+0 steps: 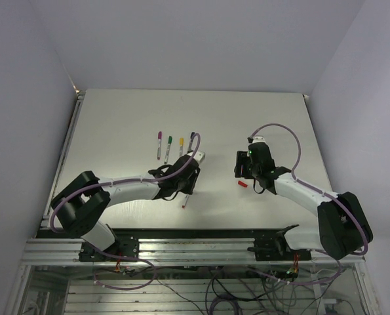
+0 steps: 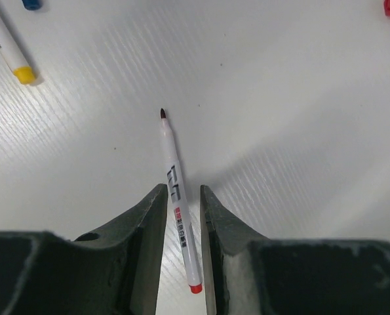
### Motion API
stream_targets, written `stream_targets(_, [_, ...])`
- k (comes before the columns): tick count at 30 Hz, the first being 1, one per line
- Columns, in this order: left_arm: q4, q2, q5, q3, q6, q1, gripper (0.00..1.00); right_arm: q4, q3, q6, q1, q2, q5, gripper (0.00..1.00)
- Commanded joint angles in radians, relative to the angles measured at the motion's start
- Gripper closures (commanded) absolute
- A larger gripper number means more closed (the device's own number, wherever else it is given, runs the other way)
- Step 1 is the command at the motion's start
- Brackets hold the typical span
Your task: Insert the pens into the pen caps
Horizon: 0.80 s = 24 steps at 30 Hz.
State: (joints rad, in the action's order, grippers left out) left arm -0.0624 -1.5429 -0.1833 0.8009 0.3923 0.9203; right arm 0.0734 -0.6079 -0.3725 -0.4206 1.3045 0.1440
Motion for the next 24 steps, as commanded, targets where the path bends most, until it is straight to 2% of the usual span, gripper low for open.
stream_targets(1, [-0.047,-0.005,-0.016,0.006,-0.009,0.027,0.64,-0.004,-0.018,0.02,0.003,0.016,-0.014,0.42])
stream_targets(13, [-0.081,-0.054,-0.09,0.025,-0.006,0.048,0.63,-0.023,-0.009,0.015,0.003,0.03,-0.02,0.43])
stream_targets(24, [-0.097,-0.074,-0.06,0.03,-0.004,0.053,0.63,-0.02,-0.017,0.01,0.003,0.04,-0.026,0.43])
